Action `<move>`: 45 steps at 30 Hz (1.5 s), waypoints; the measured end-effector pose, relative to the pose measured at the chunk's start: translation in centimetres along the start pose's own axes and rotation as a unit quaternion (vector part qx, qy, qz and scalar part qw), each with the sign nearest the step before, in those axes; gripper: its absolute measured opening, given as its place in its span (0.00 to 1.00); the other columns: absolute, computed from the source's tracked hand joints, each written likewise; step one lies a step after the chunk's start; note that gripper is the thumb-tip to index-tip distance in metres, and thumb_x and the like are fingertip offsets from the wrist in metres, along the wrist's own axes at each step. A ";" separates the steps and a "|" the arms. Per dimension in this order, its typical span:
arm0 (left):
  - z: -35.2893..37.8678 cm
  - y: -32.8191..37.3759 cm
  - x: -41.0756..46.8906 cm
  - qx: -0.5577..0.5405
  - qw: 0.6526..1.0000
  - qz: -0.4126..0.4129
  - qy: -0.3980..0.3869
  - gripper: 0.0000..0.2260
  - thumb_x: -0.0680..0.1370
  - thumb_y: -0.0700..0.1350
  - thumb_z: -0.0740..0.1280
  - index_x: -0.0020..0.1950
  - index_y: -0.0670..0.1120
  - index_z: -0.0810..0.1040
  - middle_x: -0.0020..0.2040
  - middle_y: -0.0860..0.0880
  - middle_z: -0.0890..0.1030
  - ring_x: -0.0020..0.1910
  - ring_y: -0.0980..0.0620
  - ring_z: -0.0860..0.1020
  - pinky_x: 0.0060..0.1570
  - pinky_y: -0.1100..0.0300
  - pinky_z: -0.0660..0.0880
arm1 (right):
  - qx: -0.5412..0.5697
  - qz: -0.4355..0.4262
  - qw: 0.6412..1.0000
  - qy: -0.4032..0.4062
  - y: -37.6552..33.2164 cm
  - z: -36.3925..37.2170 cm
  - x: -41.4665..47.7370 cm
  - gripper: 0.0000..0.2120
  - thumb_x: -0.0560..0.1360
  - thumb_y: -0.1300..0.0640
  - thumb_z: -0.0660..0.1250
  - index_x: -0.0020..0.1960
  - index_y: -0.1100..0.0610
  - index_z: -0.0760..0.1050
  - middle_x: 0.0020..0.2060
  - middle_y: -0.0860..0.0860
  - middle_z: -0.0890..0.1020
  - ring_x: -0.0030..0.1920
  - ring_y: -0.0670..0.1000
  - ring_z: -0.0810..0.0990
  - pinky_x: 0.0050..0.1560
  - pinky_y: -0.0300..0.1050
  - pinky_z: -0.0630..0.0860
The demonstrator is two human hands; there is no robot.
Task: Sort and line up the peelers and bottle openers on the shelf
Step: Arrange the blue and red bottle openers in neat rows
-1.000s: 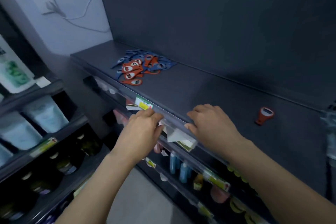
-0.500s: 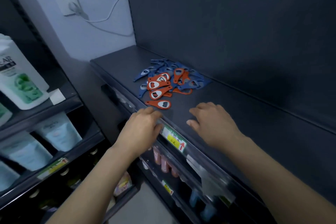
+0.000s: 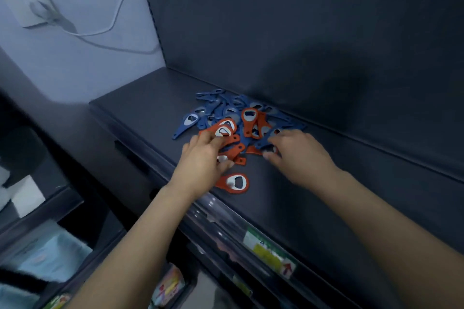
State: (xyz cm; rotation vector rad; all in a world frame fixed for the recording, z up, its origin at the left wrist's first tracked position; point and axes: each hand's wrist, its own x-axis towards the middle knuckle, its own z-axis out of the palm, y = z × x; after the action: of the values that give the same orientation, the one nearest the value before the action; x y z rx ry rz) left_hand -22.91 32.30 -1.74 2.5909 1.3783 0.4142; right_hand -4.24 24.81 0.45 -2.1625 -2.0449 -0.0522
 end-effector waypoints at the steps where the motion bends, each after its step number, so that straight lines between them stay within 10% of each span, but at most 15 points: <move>1: 0.0 -0.5 1.1 -0.001 1.000 0.006 -0.004 0.25 0.74 0.54 0.68 0.69 0.48 0.70 0.64 0.47 0.70 0.64 0.45 0.66 0.63 0.53 0.63 | 0.004 0.017 1.000 0.000 -0.2 0.0 0.7 0.18 0.78 0.46 0.60 0.60 0.57 0.74 0.55 0.54 0.77 0.57 0.57 0.74 0.55 0.49 0.69; 16: 1.5 -4.6 8.8 0.002 0.984 0.051 -0.170 0.51 0.64 0.67 0.70 0.77 0.47 0.50 0.72 0.45 0.59 0.71 0.44 0.55 0.69 0.47 0.56 | 0.106 0.264 0.956 -0.072 -1.5 4.0 10.8 0.28 0.74 0.40 0.64 0.67 0.55 0.66 0.63 0.56 0.73 0.64 0.60 0.68 0.61 0.54 0.66; 27: 2.3 -4.1 8.0 -0.022 0.989 0.079 -0.125 0.42 0.69 0.65 0.67 0.74 0.47 0.55 0.64 0.47 0.64 0.65 0.46 0.64 0.63 0.53 0.59 | 0.233 0.306 0.919 -0.084 -0.3 4.2 12.1 0.10 0.69 0.51 0.71 0.40 0.53 0.71 0.41 0.48 0.78 0.48 0.54 0.75 0.55 0.49 0.65; 31: 2.1 -3.3 7.4 -0.074 0.985 0.064 -0.140 0.43 0.67 0.62 0.72 0.74 0.47 0.56 0.64 0.46 0.64 0.63 0.45 0.68 0.60 0.54 0.66 | 0.351 0.291 0.889 -0.053 0.3 4.3 12.3 0.08 0.74 0.52 0.67 0.47 0.57 0.75 0.46 0.53 0.81 0.52 0.56 0.77 0.62 0.57 0.68; 40: 1.6 -3.0 7.7 -0.143 0.978 0.017 -0.153 0.12 0.71 0.48 0.73 0.49 0.48 0.73 0.46 0.50 0.72 0.45 0.51 0.73 0.40 0.59 0.67 | 0.473 0.255 0.843 -0.005 1.0 3.8 11.3 0.04 0.78 0.56 0.63 0.45 0.53 0.73 0.40 0.49 0.80 0.42 0.47 0.78 0.37 0.37 0.70; 45: 1.1 -3.5 7.8 -0.242 0.964 0.011 -0.111 0.07 0.74 0.45 0.69 0.43 0.50 0.71 0.41 0.48 0.76 0.35 0.55 0.73 0.32 0.62 0.66 | 0.531 0.282 0.797 0.060 1.3 3.5 11.1 0.07 0.79 0.56 0.61 0.56 0.56 0.72 0.50 0.53 0.81 0.50 0.51 0.79 0.51 0.45 0.75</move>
State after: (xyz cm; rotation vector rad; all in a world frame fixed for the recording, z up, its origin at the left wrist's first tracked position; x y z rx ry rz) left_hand -21.16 40.68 -2.54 2.1760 1.0213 0.3910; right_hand -2.59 36.24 -1.63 -1.7578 -0.8375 0.7971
